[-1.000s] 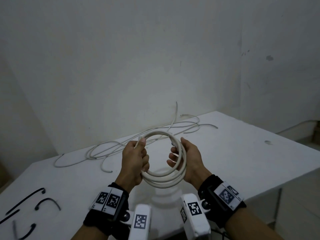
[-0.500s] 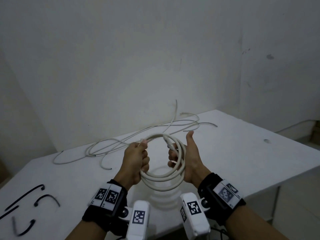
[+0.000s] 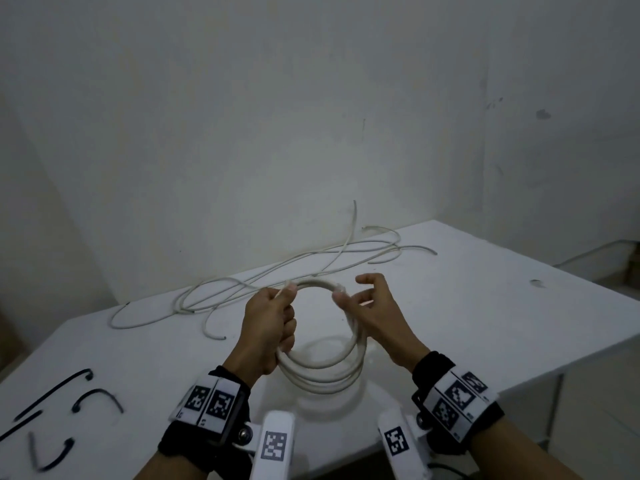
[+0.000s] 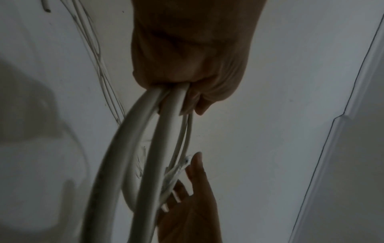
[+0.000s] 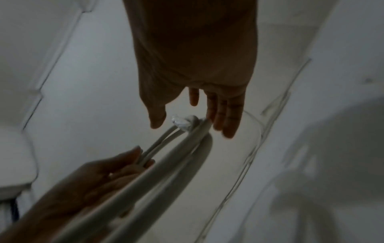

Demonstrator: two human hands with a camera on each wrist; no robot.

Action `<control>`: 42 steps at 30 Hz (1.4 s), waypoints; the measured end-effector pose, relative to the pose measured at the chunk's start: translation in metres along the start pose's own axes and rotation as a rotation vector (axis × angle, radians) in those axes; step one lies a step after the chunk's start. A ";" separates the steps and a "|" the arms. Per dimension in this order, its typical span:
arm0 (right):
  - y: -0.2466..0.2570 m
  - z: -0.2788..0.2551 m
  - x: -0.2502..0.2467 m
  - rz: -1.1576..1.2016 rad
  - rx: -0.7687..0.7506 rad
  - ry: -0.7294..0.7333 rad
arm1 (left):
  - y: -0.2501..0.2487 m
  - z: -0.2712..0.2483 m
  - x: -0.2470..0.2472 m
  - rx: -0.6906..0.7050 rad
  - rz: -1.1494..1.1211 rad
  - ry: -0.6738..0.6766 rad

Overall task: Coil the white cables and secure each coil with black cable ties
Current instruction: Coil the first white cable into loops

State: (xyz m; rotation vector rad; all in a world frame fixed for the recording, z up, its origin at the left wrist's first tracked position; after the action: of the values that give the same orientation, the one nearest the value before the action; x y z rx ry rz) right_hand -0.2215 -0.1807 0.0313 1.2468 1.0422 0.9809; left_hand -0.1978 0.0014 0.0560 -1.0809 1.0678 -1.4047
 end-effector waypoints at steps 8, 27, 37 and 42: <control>0.041 -0.002 0.033 -0.790 -0.398 0.208 | -0.005 -0.002 0.018 0.020 0.181 0.227; 0.068 0.011 0.021 -0.620 -0.564 -0.030 | -0.001 -0.003 0.008 0.053 0.080 0.316; 0.034 0.012 0.035 -0.367 -0.219 0.184 | 0.011 -0.006 -0.014 -0.052 0.017 -0.140; 0.027 0.012 0.034 -0.293 -0.108 0.241 | 0.015 0.000 -0.013 -0.076 0.053 -0.066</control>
State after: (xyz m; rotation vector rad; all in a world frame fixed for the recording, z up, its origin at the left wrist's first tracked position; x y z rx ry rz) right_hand -0.2022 -0.1490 0.0566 0.8719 1.3003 0.9590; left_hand -0.1937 0.0127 0.0409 -1.1385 1.1012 -1.2867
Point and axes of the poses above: each hand's wrist, its own z-axis towards the middle knuckle, its own x-axis out of the palm, y = z × x, the point moved 8 cm from there along z, towards the middle knuckle, and after that the axes turned 11 degrees about x, right-handed, at the moved point
